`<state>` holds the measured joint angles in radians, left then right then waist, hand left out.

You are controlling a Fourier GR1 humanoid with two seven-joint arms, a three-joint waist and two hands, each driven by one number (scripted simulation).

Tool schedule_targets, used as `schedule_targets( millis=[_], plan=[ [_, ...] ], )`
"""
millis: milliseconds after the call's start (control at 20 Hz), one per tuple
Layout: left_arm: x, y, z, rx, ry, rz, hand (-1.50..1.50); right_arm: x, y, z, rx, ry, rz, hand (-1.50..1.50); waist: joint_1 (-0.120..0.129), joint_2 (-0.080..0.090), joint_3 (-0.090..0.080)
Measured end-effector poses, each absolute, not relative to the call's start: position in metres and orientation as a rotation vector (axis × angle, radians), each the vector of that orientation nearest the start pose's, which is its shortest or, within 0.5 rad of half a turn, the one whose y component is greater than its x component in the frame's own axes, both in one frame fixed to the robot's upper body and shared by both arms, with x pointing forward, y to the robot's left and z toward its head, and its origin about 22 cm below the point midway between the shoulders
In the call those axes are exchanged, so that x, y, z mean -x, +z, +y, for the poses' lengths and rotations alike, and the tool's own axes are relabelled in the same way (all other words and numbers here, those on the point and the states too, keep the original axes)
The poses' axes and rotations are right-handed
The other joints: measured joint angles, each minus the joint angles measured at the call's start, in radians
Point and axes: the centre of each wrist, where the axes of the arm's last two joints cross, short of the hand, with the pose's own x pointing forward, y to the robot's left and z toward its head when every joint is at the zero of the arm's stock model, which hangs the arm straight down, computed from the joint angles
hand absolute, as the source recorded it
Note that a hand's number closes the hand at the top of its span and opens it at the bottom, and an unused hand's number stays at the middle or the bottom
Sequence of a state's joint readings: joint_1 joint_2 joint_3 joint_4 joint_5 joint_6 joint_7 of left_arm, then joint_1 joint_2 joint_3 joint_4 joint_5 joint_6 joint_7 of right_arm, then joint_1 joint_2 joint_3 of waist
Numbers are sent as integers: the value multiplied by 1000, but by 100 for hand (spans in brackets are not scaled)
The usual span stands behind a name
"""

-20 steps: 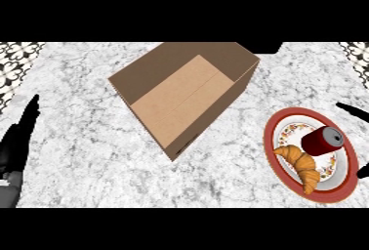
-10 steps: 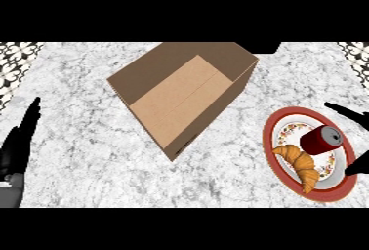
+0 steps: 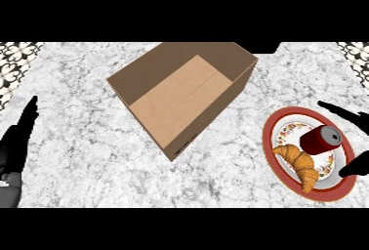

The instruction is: Pick the can from the plate and place it in the cardboard box

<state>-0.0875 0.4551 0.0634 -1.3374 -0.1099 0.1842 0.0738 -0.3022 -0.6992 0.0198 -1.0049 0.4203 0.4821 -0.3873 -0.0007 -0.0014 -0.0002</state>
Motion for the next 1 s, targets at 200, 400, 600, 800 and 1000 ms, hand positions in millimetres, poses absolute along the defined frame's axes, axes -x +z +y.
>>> schedule_targets(
  millis=[200,400,600,800,1000],
  plan=[
    [-258,14,363,-652,-208,-1359,0,-298,54,-412,312,1114,-1194,-150,0,0,0],
    [-258,15,360,-643,-212,-1363,0,-297,50,-405,334,1131,-1119,-150,2,0,0],
    [-264,13,360,-641,-211,-1362,0,-302,34,-397,348,1126,-1074,-150,3,2,0],
    [-263,15,356,-641,-214,-1365,0,-308,26,-388,415,1119,-1093,150,5,1,-1],
    [-264,19,356,-646,-215,-1373,0,-308,17,-392,527,1109,-1149,150,6,0,-3]
  ],
)
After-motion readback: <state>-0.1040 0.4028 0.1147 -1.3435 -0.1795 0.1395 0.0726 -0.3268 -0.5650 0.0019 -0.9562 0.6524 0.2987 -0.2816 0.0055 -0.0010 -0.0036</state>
